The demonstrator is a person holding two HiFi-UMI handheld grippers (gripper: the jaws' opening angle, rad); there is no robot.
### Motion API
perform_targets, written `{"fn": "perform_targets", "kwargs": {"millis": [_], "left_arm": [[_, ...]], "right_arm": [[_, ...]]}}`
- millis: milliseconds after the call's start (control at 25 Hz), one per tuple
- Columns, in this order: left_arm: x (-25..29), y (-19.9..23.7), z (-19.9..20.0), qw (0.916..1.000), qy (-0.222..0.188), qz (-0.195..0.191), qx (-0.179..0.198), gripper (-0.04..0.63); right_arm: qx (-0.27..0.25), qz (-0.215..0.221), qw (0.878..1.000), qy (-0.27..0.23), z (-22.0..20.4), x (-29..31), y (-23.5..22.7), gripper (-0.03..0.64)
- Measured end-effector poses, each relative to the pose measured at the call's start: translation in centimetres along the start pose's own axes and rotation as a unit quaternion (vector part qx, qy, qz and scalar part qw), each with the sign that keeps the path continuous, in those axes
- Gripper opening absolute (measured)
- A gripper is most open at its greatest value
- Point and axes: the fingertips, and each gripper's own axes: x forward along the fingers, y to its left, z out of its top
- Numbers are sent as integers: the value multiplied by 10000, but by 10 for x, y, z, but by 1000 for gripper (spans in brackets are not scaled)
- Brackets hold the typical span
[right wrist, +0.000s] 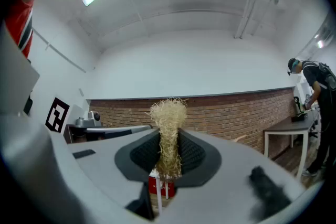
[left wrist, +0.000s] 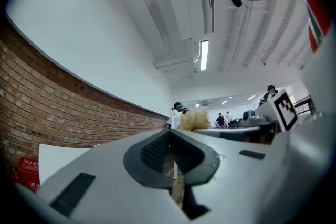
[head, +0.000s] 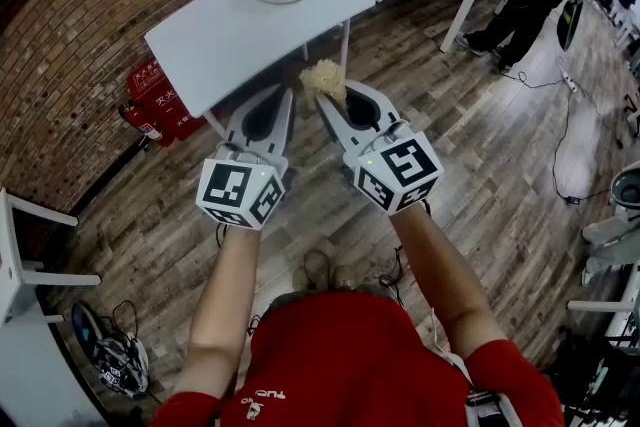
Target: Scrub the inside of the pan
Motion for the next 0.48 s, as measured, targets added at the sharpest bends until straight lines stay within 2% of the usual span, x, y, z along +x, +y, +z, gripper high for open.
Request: {"fn": "perform_targets", "kwargs": {"millis": [480], "left_arm": [[10, 11, -6, 9999, 31, 116, -48, 14]], "right_arm": [[53, 119, 9999, 20, -2, 10, -9, 86]]}}
